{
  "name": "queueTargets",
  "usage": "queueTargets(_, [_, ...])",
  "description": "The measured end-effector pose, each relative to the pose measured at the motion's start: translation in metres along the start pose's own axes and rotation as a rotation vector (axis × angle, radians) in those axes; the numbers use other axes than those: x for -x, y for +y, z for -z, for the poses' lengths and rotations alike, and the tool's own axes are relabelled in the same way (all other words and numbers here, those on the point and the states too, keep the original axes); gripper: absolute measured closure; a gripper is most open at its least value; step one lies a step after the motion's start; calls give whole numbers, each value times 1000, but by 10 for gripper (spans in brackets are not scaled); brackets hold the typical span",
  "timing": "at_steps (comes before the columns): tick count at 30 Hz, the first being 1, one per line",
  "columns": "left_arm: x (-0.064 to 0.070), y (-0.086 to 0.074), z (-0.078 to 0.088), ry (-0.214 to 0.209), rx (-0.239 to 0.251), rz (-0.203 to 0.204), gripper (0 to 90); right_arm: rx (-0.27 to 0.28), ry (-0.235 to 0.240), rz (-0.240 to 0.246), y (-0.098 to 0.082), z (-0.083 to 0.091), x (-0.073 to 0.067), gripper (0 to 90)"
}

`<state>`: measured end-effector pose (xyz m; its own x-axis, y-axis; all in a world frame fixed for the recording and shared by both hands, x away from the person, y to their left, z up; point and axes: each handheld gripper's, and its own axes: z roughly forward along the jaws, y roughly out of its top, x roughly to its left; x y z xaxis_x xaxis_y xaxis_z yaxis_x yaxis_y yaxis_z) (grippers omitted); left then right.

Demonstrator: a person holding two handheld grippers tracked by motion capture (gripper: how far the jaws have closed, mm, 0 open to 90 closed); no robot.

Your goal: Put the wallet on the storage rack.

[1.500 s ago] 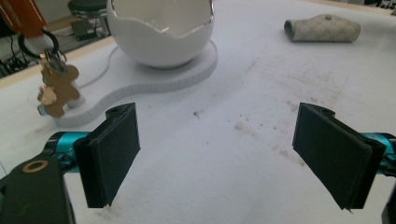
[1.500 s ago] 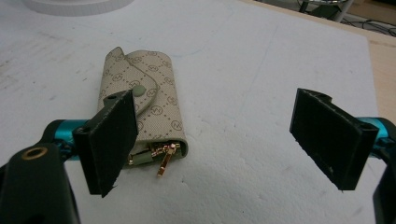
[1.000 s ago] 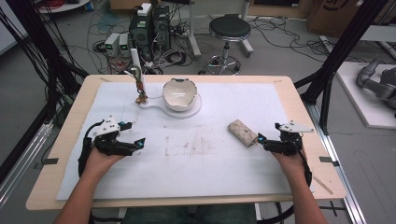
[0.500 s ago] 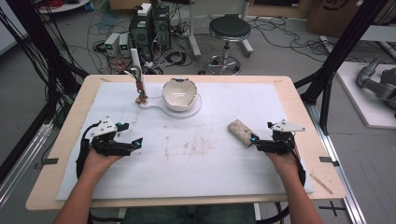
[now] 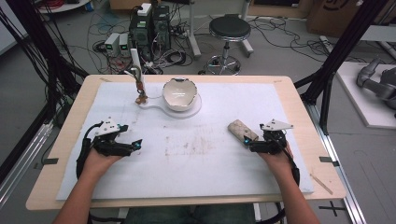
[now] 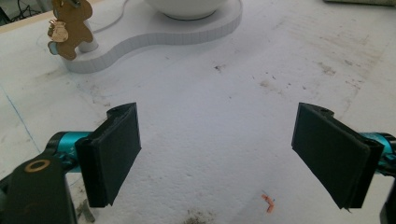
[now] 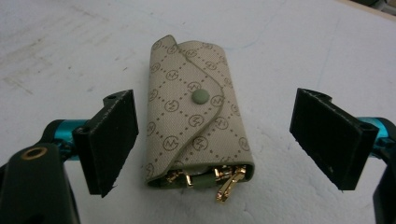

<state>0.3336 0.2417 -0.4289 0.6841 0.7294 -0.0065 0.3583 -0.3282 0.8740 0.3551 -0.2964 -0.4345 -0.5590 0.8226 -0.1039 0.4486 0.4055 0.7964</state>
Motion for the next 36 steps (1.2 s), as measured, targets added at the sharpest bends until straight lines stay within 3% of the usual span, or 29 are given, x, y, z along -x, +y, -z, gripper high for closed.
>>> queueTargets(12, [1,1,-1,-6,9,0,154,-130,24,11,-3,-18,-4,153])
queueTargets(15, [1,0,-1,-11,0,8,154,-173,34,-8,-5,-21,-2,153])
queueTargets(19, [2,-1,-3,-22,-15,12,155,-177,42,-28,-6,-22,-1,160])
queueTargets(24, [2,-1,-3,-35,-13,18,156,-175,80,-38,-6,-21,2,242])
queueTargets(26, [2,-2,-3,-35,-17,18,156,-172,85,-32,-6,-20,2,291])
queueTargets(36, [3,-2,-2,-39,-12,12,156,-167,87,-19,-5,-17,4,357])
